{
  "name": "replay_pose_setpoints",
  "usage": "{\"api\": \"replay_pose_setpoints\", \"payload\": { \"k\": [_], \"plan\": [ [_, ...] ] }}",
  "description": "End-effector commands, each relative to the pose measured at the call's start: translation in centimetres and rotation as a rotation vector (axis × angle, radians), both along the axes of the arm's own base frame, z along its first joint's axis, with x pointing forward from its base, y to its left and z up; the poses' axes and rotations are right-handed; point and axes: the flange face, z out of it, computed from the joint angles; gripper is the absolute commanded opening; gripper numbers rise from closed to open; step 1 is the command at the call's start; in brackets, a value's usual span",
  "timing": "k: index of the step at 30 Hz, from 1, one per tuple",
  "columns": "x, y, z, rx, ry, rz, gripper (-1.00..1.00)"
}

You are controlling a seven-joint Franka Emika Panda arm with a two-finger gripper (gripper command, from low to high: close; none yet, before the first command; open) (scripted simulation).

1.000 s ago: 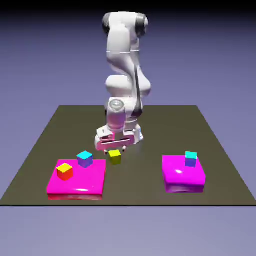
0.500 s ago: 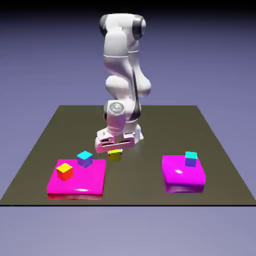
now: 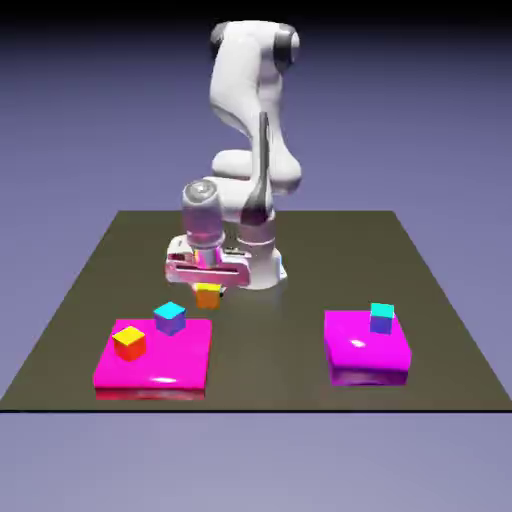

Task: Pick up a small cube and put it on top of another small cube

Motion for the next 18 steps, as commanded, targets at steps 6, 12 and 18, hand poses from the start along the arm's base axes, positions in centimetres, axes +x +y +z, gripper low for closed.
{"api": "replay_pose_setpoints", "payload": {
  "k": [6,12,18],
  "plan": [
    [2.8,-6.8,4.8,0.009,0.012,-0.423,-1.0],
    [2.9,-7.9,1.4,0.014,0.016,-0.512,-1.0],
    [3.0,-8.0,2.0,0.014,0.016,-0.512,1.0]
  ]
}}
